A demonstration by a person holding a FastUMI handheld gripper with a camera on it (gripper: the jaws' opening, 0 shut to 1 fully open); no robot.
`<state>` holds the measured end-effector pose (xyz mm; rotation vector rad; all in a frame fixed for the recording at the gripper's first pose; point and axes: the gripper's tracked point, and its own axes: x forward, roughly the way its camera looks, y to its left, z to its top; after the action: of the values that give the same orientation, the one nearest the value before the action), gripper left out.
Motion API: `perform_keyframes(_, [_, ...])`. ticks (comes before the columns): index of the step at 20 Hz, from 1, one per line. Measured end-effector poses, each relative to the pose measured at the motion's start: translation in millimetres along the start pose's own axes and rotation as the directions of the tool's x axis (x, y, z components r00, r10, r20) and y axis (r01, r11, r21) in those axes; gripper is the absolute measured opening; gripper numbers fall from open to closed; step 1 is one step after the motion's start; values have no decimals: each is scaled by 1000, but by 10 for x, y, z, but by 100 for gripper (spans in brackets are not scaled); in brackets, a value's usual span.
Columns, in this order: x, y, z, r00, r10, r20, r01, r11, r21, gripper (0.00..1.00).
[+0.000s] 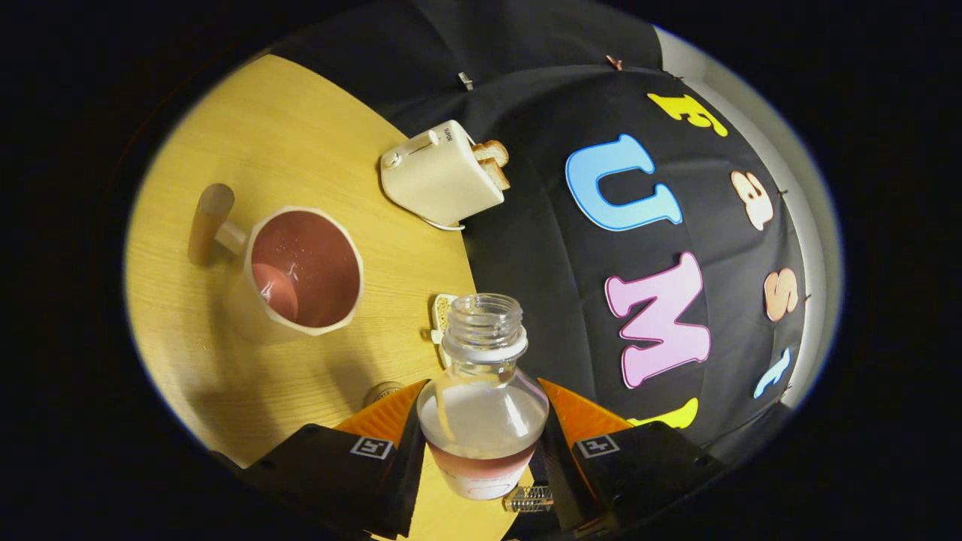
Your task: Take the bottle from table, then pour the juice into the cup, finally place the bottle on the coaster
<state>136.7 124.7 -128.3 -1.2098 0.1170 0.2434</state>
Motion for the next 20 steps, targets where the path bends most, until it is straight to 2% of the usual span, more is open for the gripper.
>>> perform_keyframes(3, [67, 57, 80, 1000, 9, 13, -8, 997, -82, 73])
perform_keyframes(7, [119, 102, 185, 999, -8, 50, 18, 979, -205, 73])
perform_keyframes(15, [153, 266, 207, 994, 32, 102, 6, 937, -348, 72])
perform_keyframes(20, [234, 249, 231, 992, 39, 119, 12, 917, -399, 73])
